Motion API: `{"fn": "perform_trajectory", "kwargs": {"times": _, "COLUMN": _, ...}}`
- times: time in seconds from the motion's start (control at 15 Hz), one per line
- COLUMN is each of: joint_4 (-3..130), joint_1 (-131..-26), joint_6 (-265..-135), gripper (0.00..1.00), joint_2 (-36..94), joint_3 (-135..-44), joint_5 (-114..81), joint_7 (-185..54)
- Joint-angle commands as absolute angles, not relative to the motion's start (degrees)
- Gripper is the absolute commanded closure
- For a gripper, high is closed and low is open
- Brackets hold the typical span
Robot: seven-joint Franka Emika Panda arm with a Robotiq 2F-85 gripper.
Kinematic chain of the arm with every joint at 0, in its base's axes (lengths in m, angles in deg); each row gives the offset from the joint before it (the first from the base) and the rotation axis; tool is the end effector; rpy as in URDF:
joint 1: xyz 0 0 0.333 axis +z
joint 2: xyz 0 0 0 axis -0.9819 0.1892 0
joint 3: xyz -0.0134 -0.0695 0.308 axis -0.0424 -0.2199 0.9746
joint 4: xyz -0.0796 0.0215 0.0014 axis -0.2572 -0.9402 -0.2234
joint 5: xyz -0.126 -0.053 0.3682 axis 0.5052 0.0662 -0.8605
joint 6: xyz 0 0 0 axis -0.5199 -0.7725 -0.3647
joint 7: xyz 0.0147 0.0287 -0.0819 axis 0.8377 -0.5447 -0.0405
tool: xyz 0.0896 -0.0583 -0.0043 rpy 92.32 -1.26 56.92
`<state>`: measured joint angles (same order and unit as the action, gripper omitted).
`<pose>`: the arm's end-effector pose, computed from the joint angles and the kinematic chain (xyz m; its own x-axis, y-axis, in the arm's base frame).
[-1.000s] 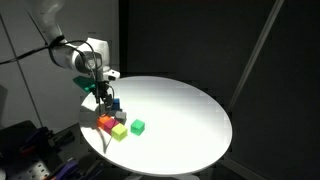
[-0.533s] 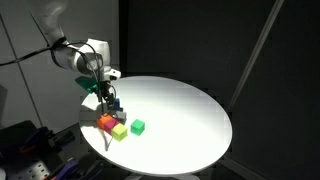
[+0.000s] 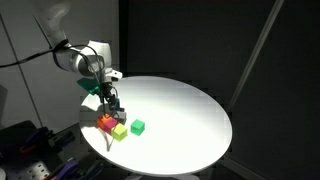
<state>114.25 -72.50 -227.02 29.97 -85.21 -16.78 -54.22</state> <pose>0.4657 0.0608 0.1731 0.9944 -0.1007 0.0323 -0.1010 -0.9949 0.0063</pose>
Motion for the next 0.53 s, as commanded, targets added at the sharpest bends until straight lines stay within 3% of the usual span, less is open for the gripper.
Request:
{"fn": "perform_trajectory", "kwargs": {"times": 0.0, "joint_4": 113.23, "joint_1": -71.72, "joint_6": -228.14, "gripper": 0.0, "joint_2": 31.31, "joint_3": -86.52, "joint_5": -16.16, "joint_7": -55.08}}
{"fn": "perform_trajectory", "kwargs": {"times": 0.47, "joint_4": 112.96, "joint_1": -71.42, "joint_6": -229.39, "gripper": 0.0, "joint_2": 33.11, "joint_3": -86.83, "joint_5": -16.34, "joint_7": -55.64}}
